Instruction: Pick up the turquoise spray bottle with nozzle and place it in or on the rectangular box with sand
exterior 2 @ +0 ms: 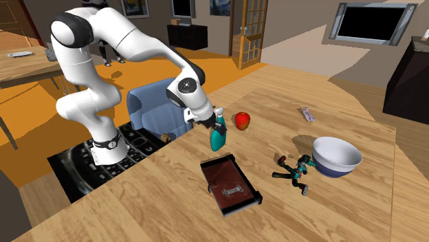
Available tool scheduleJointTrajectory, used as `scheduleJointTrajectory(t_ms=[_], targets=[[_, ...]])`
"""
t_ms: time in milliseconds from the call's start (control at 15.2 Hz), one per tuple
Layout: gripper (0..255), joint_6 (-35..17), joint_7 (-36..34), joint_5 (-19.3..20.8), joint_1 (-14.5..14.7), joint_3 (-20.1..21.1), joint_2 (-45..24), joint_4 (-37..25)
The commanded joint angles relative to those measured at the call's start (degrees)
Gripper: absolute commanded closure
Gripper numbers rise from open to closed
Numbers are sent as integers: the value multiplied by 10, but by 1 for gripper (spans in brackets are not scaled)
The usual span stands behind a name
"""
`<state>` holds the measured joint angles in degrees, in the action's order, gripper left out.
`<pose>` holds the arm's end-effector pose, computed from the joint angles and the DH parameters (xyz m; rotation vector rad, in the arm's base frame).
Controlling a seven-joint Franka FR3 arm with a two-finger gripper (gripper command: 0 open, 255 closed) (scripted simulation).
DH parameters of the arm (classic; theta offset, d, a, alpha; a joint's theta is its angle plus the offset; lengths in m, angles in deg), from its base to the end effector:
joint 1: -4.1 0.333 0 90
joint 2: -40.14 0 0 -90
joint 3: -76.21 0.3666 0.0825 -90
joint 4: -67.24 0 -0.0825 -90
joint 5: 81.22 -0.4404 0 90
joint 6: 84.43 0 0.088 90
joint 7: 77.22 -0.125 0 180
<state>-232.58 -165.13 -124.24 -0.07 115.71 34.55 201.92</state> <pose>0.4649 0.3229 0.3028 -1.9630 1.9126 0.5261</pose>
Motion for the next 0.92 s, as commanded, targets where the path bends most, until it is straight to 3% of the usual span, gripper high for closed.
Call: scheduleJointTrajectory(t_ms=[0, 528, 594, 858], targets=[[0, -24, -4, 7, 7, 2, -24, -4], [0, -23, -4, 7, 8, 2, -24, -3], [255, -23, -4, 7, 8, 2, -24, -3], [255, -23, -4, 7, 8, 2, -24, -3]])
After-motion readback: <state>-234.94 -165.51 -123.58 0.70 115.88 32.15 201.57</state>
